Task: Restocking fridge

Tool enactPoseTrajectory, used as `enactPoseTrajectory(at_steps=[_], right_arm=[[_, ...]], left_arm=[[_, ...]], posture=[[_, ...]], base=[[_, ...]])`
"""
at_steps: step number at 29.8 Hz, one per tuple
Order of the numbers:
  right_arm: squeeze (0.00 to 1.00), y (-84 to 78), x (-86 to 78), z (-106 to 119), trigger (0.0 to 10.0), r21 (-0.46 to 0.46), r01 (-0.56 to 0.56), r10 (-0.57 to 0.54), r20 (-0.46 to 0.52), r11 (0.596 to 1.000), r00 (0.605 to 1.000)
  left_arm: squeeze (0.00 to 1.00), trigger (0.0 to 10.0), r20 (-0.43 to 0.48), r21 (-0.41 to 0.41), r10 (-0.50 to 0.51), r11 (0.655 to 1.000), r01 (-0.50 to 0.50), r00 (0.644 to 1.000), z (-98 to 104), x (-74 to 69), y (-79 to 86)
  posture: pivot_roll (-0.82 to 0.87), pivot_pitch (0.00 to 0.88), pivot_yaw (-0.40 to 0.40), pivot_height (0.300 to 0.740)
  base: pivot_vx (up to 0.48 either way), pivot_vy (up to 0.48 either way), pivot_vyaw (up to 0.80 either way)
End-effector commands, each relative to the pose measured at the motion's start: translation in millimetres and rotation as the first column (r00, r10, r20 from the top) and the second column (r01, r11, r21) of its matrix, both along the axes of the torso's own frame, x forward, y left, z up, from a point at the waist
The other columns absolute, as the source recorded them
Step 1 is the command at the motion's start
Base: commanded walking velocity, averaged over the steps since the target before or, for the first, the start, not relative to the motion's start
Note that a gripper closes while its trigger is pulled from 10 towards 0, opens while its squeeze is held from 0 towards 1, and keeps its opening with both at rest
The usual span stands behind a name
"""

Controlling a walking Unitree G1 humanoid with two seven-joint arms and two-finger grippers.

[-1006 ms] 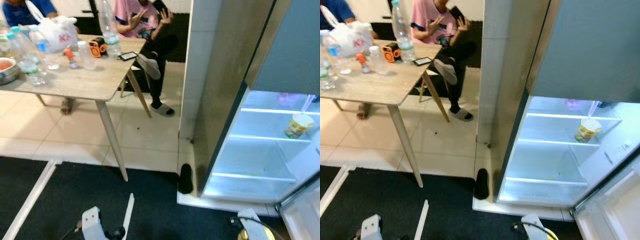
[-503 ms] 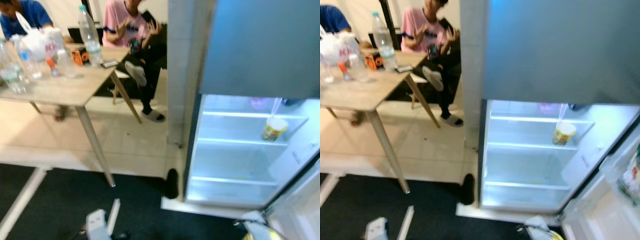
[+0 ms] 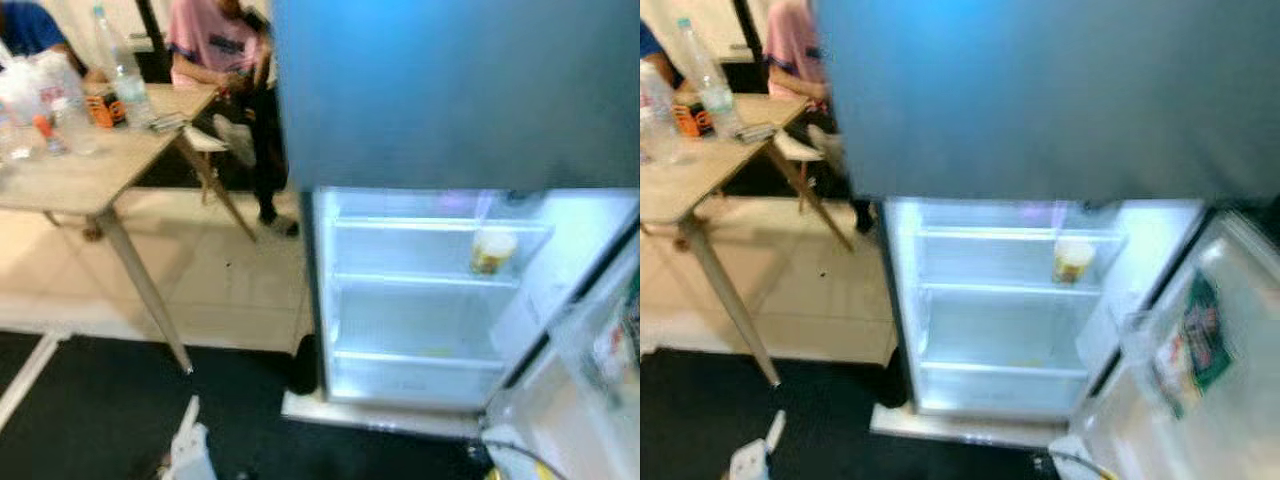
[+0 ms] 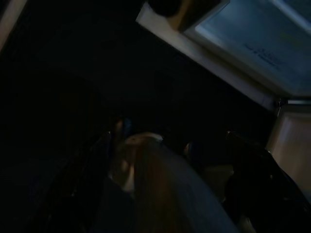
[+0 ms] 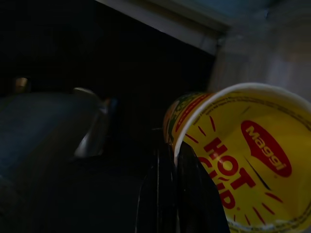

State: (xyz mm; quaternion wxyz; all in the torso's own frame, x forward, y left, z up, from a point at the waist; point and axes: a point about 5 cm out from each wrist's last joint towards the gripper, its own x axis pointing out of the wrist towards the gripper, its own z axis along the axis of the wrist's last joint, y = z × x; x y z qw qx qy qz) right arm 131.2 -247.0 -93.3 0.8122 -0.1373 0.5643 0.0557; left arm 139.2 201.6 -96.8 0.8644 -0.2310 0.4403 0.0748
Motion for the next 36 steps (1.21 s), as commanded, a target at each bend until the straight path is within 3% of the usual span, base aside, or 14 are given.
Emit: enactPoseTrajectory(at_steps=[1,24,31,36], right_arm=[[0.00,3.9,-0.2,-1.2,10.0,0.008,0.001,-0.001,0.002,1.000,1.000],[0.00,4.8,-3.0,-2.2,10.0,0.009,-0.018,0.018,-0.007,1.000,1.000],[0.00,4.8,-3.0,-2.2,10.0,0.009,-0.015,0.015,-0.005,1.000,1.000],[0.00,5.4,-4.6,-2.9,10.0,0.011,-0.015,0.015,-0.009,1.000,1.000]], left_arm=[[0.00,10.0,-0.001,0.009,-0.014,1.000,0.014,1.000,0.0,-1.4,2.3],[0.00,10.0,0.002,0.023,-0.054,0.998,0.054,0.999,0.3,-1.7,2.9],[0.00,10.0,-0.026,0.021,-0.125,0.992,0.125,0.992,-2.1,-5.7,-3.3],[0.00,10.0,-0.027,0.015,-0.098,0.995,0.098,0.995,-2.8,-7.4,-3.3]], posture=[[-0.05,0.000,0.014,0.740],[-0.05,0.000,0.019,0.740],[-0.05,0.000,0.020,0.740],[-0.05,0.000,0.020,0.740]], base=[[0.300,0.000,0.00],[0.378,0.000,0.00],[0.000,-0.174,0.00],[0.000,-0.307,0.00]])
